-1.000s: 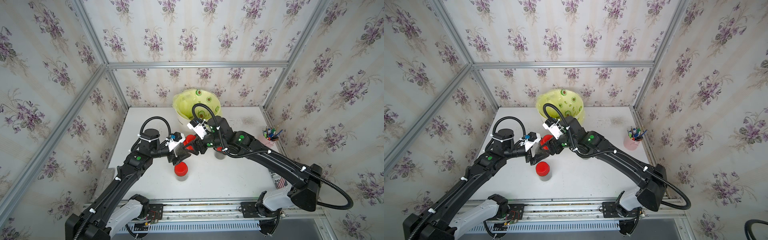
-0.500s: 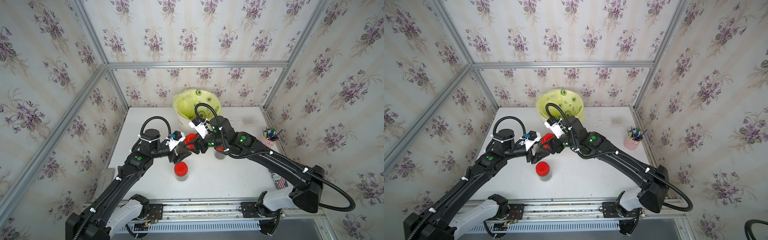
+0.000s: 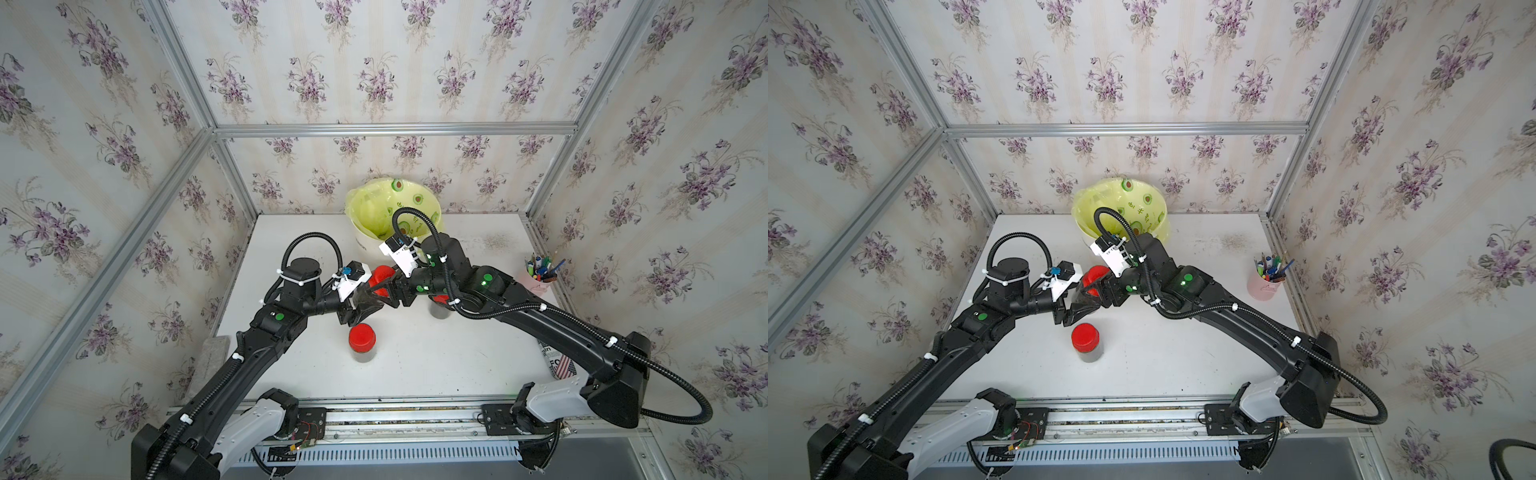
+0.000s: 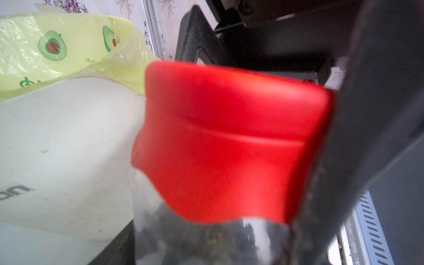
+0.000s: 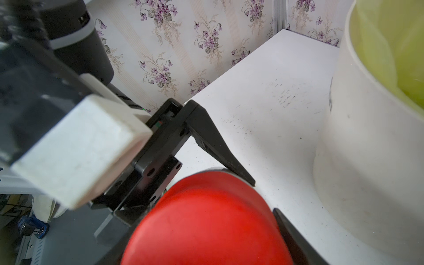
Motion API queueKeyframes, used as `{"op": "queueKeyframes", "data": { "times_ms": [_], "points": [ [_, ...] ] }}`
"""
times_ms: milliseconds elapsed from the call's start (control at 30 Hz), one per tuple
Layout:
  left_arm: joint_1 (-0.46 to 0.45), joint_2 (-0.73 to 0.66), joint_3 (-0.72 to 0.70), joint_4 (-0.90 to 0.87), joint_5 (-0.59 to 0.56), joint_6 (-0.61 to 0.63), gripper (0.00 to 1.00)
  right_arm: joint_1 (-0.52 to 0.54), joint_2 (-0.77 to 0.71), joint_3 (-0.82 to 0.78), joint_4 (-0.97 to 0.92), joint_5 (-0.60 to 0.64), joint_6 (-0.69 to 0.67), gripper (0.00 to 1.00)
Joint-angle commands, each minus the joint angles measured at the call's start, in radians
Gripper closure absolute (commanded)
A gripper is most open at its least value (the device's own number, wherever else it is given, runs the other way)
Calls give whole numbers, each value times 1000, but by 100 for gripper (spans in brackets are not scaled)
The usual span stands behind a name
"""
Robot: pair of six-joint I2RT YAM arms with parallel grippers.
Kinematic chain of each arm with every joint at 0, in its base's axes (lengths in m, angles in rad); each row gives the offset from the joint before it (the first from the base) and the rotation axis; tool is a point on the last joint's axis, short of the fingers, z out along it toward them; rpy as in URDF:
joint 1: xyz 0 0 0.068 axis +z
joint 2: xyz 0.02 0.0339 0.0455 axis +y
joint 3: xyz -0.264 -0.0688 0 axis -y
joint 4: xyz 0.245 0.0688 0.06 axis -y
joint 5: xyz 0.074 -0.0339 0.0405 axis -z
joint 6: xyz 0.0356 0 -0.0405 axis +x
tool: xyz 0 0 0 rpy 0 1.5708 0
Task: Empty moldy tea leaves from jars
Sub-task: Pick up the jar from the center of the board.
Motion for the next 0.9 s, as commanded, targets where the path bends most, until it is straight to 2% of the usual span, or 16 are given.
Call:
{"op": "queueKeyframes", "data": {
  "times_ms": [0,200,333,633,867],
  "points": [
    [2,-2,-4,40,-10,-25,38,5,-1,4,29,-6,1,58],
    [2,-17,-18,40,0,-1,39,4,-4,9,20,12,-13,46],
    [3,-19,-22,40,4,7,41,4,-7,11,8,16,-28,31],
    [2,-11,-22,40,8,11,43,4,-31,2,7,19,-49,6],
    [2,-10,-24,40,2,14,44,-3,-55,6,-31,65,-71,3]
  ]
}}
